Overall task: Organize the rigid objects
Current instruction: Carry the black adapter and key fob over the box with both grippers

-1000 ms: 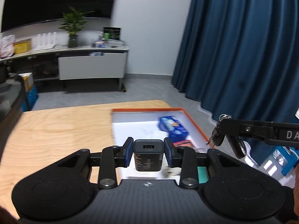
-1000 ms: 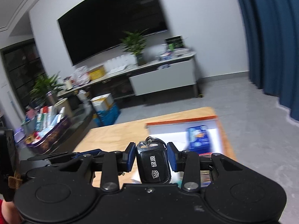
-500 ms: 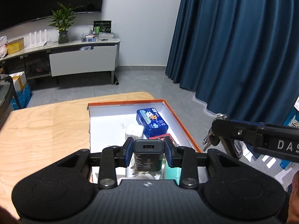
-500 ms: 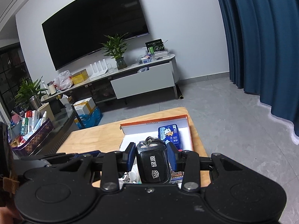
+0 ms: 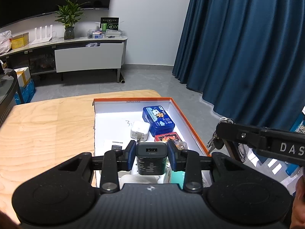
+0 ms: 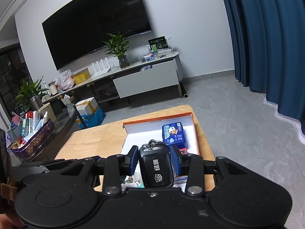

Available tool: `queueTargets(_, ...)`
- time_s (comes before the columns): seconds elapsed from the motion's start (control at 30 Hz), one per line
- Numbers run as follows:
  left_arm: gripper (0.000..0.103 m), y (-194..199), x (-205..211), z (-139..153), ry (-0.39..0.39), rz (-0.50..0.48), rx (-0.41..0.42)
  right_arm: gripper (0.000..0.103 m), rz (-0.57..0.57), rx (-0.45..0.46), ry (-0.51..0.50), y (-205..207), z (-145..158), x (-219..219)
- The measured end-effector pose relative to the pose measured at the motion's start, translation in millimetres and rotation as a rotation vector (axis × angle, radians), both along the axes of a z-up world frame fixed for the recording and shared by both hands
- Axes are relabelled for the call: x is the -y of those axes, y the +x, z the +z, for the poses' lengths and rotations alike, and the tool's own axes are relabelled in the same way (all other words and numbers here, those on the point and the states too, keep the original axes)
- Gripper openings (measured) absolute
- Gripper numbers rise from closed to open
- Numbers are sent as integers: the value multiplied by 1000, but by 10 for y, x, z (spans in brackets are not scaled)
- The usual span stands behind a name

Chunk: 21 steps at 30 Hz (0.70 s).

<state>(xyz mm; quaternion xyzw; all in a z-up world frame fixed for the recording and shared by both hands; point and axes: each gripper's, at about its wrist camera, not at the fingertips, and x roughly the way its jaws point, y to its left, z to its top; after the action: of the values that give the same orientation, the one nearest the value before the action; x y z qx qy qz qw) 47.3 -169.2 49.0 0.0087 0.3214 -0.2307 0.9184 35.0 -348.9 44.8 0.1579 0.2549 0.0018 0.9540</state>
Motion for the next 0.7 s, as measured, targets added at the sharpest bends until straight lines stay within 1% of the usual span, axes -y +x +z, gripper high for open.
queueTargets(0.7, 35, 26, -7, -18, -1, -2, -7, 46, -19, -32, -4, -21, -65, -9)
